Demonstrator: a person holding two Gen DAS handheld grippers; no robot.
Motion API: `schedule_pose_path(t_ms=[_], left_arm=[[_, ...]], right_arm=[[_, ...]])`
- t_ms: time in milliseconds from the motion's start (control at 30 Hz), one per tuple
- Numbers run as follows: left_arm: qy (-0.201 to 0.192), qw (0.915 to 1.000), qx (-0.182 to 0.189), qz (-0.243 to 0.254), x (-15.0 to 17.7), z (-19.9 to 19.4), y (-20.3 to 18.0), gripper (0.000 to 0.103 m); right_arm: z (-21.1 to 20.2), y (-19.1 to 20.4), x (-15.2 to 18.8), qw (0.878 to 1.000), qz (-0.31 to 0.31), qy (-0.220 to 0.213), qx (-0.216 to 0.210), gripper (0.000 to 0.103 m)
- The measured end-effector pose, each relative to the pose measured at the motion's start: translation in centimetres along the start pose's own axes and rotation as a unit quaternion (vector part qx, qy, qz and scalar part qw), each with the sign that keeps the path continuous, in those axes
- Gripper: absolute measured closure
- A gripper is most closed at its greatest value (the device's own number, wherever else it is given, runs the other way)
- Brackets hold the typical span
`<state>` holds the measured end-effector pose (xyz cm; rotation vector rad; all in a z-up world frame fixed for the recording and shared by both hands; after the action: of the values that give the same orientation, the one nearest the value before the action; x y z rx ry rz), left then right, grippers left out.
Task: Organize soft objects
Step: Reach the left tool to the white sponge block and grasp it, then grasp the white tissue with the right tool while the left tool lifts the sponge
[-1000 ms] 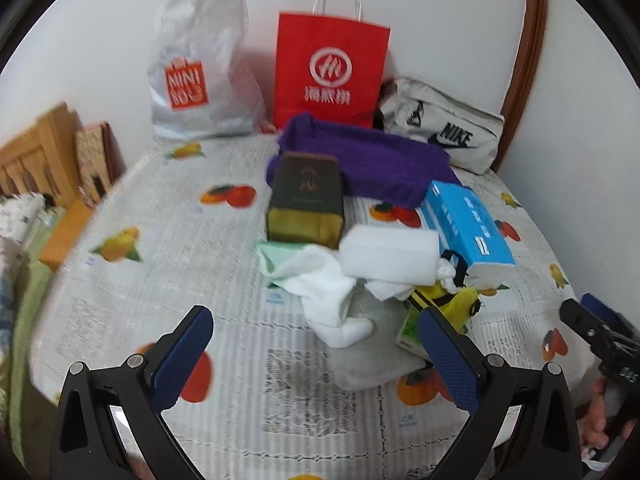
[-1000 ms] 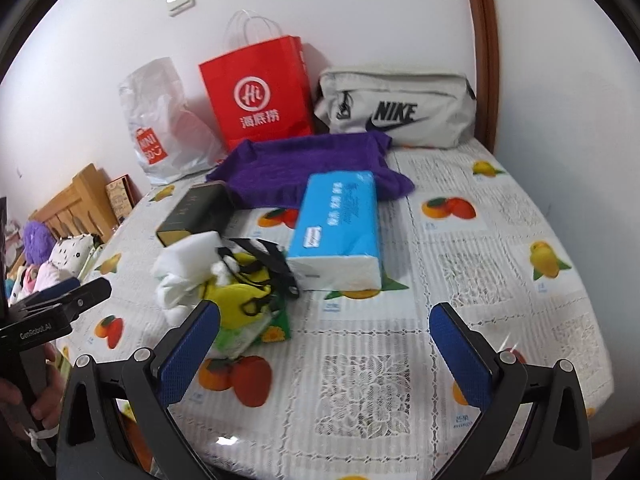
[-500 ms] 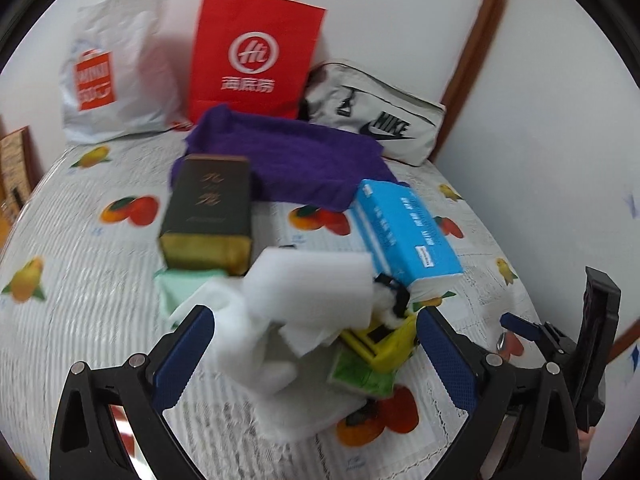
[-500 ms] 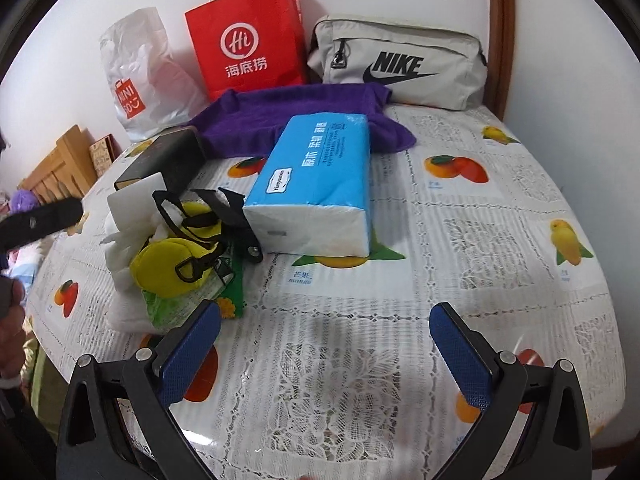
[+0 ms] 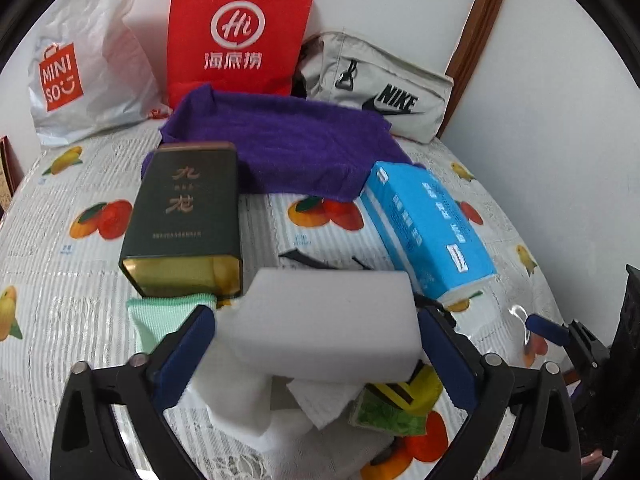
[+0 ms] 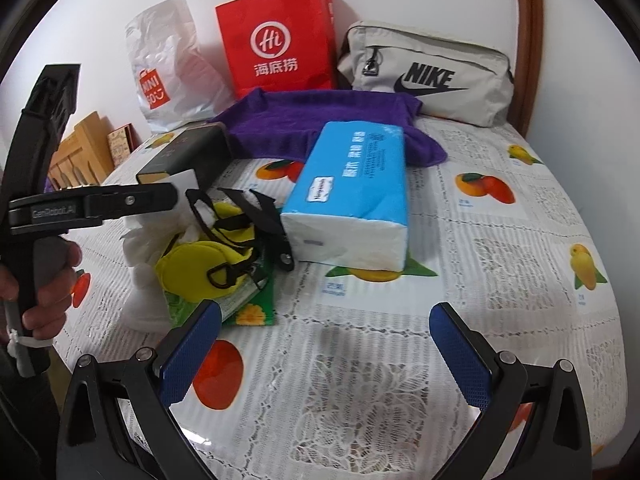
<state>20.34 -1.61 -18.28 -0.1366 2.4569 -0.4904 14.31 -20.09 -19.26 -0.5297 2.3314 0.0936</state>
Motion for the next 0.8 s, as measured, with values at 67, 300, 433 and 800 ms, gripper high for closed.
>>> schedule_pose_path(t_ms=[67,300,433,800], left_arm=[[-0.003,0.9999,0.014,-0.001,-0.2,-0.2,-0.1,0.023],[-0.033,0.9993,0.012,0.007,-1.2,-2.9,0.7,0.023],[-0.054,0.9985,-0.009,0.001,-1.9,-4.7,2.2,0.023],[-0.080,0.9930,-0.076,-0.042,-1.4,-7.5,8.4,0.023]], right_arm=[[0.2,0.3,-0.1,1.000,-0.001,0.002,-0.006,0.000],[-0.3,1.9,-2.1,0.999,0.003,-0.022,-0.043,0.000],[-0.8,3.1,-3.9,0.997,-0.005,-0.042,-0.064,0.000],[1.9,7.5,-8.9,0.988,-0.128,-0.050,-0.070,0.017]])
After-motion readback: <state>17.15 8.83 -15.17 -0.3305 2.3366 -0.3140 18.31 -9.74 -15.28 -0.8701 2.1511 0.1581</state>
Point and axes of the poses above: each gripper's, at about its wrist camera, not at the fingertips, and z roughly the way its jaws point, y to its left, x to its underside, the point moved 7 cm from there along z, roughly the way its jaws point, and after that the axes turned 14 degrees about -z, right-handed, at the moved point
